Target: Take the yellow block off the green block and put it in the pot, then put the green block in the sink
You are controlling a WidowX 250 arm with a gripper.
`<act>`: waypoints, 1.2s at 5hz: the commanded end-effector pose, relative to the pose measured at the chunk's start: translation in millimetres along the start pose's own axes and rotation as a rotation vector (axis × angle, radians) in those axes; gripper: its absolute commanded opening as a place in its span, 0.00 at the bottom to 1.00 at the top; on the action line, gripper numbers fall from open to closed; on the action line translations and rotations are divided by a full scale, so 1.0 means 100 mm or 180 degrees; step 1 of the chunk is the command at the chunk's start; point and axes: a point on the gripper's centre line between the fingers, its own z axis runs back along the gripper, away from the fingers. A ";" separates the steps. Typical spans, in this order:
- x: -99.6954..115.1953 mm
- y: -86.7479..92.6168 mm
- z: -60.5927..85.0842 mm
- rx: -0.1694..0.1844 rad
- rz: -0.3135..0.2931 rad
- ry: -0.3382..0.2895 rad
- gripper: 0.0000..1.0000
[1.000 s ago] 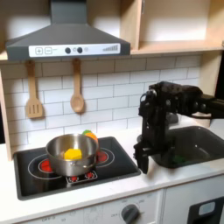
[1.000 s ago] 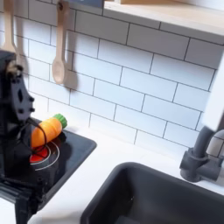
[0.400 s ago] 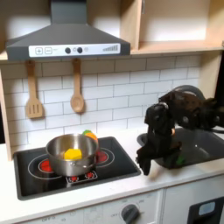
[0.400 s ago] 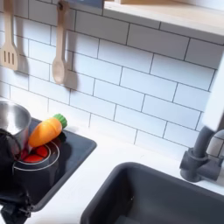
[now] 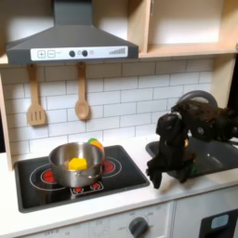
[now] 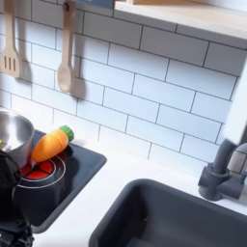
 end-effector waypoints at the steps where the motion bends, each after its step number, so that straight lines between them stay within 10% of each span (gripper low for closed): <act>1: 0.00 0.01 -0.01 0.0015 -0.0005 0.0031 1.00; 6: -0.04 0.03 -0.02 0.0038 0.0020 0.0123 1.00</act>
